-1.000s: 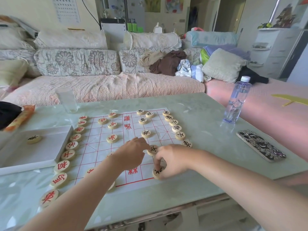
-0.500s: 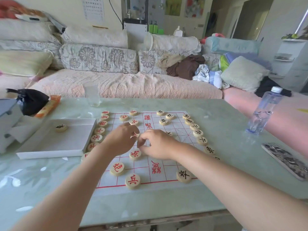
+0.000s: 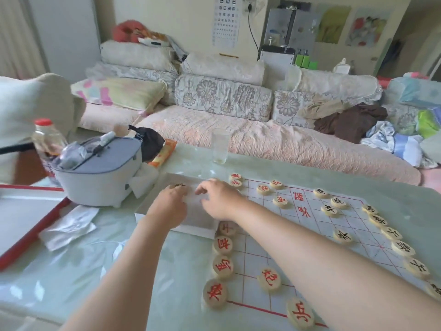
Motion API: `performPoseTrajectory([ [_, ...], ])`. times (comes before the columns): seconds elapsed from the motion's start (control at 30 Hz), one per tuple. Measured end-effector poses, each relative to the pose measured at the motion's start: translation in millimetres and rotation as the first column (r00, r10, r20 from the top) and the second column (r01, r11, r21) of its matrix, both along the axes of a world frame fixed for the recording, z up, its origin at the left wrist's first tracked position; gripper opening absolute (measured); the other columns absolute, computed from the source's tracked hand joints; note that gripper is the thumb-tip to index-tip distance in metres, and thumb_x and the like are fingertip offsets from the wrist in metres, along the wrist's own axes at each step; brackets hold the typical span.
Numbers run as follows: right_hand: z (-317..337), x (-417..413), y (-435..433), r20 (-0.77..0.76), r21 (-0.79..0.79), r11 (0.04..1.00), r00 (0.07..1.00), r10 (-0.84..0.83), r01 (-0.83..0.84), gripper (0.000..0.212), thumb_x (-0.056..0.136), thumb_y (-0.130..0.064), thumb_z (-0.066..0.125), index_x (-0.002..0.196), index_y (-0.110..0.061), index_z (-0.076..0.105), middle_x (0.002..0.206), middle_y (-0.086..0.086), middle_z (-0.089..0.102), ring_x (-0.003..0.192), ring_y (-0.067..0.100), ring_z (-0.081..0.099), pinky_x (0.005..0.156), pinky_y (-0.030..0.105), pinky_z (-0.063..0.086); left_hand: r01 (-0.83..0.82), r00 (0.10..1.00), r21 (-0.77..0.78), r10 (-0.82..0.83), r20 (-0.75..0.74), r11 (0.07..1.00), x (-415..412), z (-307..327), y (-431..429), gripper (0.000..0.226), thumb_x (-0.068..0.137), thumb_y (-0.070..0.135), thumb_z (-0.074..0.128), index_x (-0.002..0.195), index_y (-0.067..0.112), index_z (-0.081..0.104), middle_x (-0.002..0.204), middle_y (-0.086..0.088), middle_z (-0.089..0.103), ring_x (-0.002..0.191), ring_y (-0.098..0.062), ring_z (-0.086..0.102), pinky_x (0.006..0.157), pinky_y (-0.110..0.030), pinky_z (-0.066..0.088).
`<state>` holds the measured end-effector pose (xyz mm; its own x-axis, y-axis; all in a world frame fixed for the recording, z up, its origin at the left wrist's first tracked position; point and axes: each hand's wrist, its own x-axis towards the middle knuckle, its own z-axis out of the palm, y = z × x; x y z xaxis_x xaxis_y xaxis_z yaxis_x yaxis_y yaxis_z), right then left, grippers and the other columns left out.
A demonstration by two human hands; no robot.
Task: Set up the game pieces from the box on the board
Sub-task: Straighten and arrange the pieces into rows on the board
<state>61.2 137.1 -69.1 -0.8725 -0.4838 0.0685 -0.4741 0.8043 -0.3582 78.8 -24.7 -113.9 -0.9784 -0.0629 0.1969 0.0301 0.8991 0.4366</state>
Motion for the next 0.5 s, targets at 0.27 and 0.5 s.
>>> performPoseTrajectory([
  [0.27,-34,-59,-71,0.008,0.339,0.940,0.999,0.037,-0.038,0.057,0.090,-0.010,0.055,0.145,-0.017,0.042,0.145,0.008,0.038,0.136,0.032,0.040,0.108,0.045,0.040,-0.051,0.994,-0.041,0.054,0.093,0.998,-16,-10,-30,0.051,0.086,0.011,0.047,0.136,0.022,0.047,0.129,-0.008,0.053,0.119,-0.028,0.051,0.099,-0.040,0.044],
  [0.5,-43,-71,-73,-0.062,0.253,0.967,0.997,0.049,-0.031,0.046,0.092,-0.022,0.057,0.137,-0.023,0.051,0.132,0.008,0.047,0.131,0.030,0.039,0.106,0.044,0.040,-0.084,0.990,-0.008,0.084,0.116,0.996,-27,-14,-27,0.042,0.090,0.013,0.045,0.132,0.009,0.045,0.129,-0.014,0.052,0.120,-0.031,0.049,0.096,-0.037,0.042],
])
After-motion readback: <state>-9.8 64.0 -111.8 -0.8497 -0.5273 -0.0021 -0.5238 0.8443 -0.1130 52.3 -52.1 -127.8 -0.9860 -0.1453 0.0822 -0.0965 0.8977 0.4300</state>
